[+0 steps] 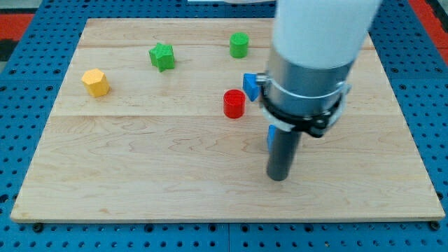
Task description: Move the blue cube slightly diagonally towards the red star
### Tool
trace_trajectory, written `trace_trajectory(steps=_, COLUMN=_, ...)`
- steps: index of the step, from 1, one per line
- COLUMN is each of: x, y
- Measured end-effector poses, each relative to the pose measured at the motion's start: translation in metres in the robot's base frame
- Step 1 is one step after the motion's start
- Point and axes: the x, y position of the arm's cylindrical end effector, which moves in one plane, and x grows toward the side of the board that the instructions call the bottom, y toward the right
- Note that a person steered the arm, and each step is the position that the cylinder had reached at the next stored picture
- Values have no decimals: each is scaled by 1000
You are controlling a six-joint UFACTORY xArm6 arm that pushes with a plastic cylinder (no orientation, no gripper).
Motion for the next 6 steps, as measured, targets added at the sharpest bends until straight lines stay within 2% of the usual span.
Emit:
trace_trajectory(steps=3, x=-33, y=-19)
trace_trajectory(steps=5, x=-37, y=32)
trace_trajectory(steps=6, x=-29, y=-8)
